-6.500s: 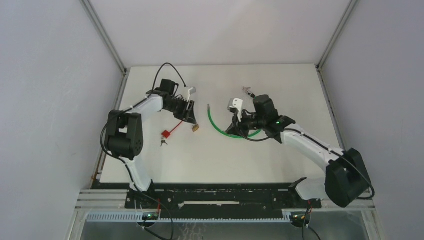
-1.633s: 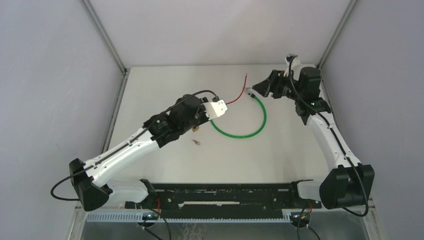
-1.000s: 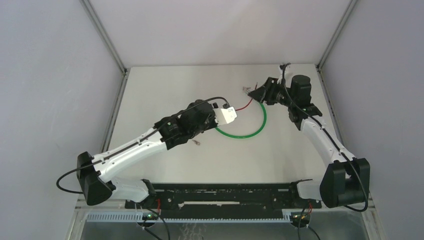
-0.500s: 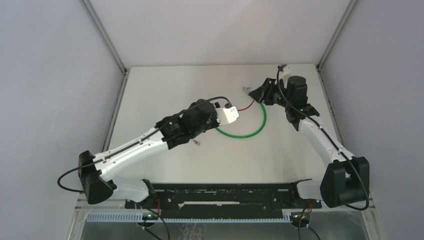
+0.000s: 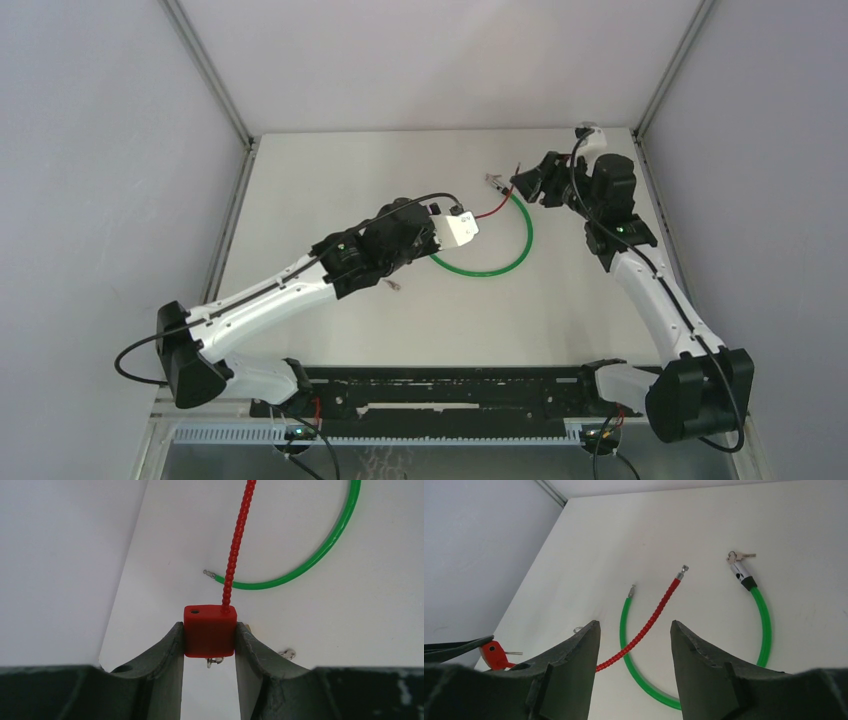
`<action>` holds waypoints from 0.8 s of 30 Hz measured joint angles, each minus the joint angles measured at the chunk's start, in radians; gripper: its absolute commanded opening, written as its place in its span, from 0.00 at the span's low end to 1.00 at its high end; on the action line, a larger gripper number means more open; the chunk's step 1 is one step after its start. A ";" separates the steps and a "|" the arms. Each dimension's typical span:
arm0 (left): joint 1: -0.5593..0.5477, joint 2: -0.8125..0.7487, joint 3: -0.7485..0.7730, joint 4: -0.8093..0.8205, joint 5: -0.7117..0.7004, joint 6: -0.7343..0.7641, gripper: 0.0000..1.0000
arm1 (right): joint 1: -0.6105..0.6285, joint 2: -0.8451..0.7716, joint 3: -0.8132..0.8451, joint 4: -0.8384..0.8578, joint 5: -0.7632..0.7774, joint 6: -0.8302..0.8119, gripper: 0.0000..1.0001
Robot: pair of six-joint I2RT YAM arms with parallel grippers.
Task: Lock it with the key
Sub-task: Lock the lock.
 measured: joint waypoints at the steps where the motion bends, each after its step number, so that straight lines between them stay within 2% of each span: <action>1: 0.000 -0.001 0.000 0.000 0.001 0.001 0.00 | 0.000 0.002 0.000 -0.005 0.000 -0.002 0.63; 9: 0.000 -0.007 0.000 0.002 0.014 0.009 0.00 | 0.019 0.076 0.000 -0.035 0.014 0.005 0.59; 17: 0.000 -0.007 0.000 0.007 0.016 0.008 0.00 | 0.028 0.108 0.000 -0.022 -0.013 0.047 0.31; 22: 0.000 -0.014 -0.011 0.024 0.031 0.013 0.00 | 0.019 0.107 0.000 0.000 -0.043 0.077 0.01; 24: -0.001 -0.023 -0.025 0.042 0.044 0.020 0.00 | 0.009 0.100 0.000 0.008 -0.059 0.090 0.00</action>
